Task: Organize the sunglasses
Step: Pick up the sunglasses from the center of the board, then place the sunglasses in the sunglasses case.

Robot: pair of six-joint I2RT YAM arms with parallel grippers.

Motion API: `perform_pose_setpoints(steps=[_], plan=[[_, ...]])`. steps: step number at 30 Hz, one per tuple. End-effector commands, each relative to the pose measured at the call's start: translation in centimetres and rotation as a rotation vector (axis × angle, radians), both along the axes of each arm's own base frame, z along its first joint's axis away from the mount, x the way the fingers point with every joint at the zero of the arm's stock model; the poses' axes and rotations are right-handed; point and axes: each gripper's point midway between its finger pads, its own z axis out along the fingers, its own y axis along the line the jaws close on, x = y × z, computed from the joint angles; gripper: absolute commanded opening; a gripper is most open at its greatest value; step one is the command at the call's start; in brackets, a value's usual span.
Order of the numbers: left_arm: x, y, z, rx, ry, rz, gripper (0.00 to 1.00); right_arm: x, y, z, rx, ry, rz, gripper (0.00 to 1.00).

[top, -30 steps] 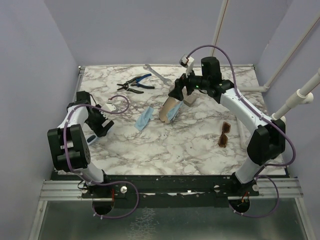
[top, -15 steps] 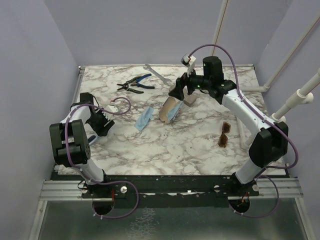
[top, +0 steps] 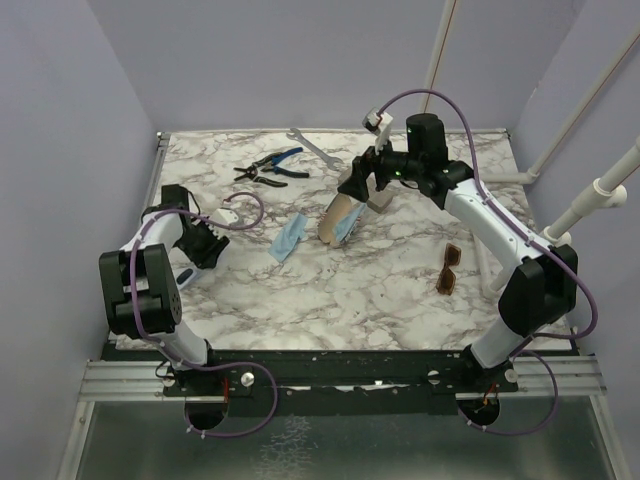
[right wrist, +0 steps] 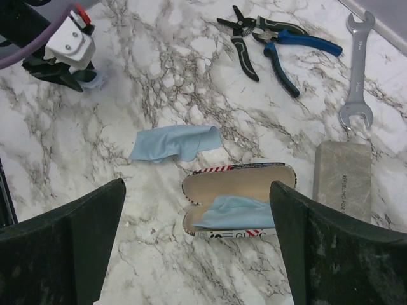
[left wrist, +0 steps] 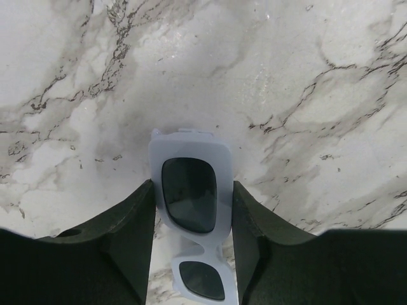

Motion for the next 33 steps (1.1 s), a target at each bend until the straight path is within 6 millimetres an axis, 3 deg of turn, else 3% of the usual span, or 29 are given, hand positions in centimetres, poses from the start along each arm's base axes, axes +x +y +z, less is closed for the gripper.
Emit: perform_pose_setpoints(steps=[1, 5, 9, 16, 21, 26, 30, 33], plan=[[1.7, -1.9, 3.9, -0.094, -0.107, 0.032, 0.08, -0.5, -0.6, 1.2, 0.001, -0.023, -0.012, 1.00], [4.9, -4.6, 9.7, -0.184, -0.223, 0.101, 0.00, -0.1, -0.8, 1.8, 0.003, -0.024, -0.041, 1.00], [7.2, -8.3, 15.2, -0.268, -0.315, 0.223, 0.00, 1.3, -1.8, 2.0, -0.010, 0.014, -0.162, 1.00], [8.4, -15.4, 20.4, -0.400, -0.368, 0.333, 0.00, 3.4, -5.4, 0.1, -0.030, 0.114, -0.396, 1.00], [9.1, -20.4, 21.3, -0.438, -0.372, 0.336, 0.00, 4.9, -9.3, -1.6, 0.055, 0.172, -0.572, 1.00], [9.5, -25.6, 20.0, -0.430, -0.341, 0.307, 0.00, 5.9, -10.9, -5.5, 0.071, 0.346, -0.579, 0.97], [9.4, -30.0, 18.5, -0.414, -0.319, 0.254, 0.00, 6.3, -11.0, -8.6, 0.038, 0.449, -0.572, 0.82], [9.9, -32.4, 17.3, -0.415, -0.308, 0.249, 0.00, 6.1, -10.1, -9.8, 0.071, 0.502, -0.538, 0.79]])
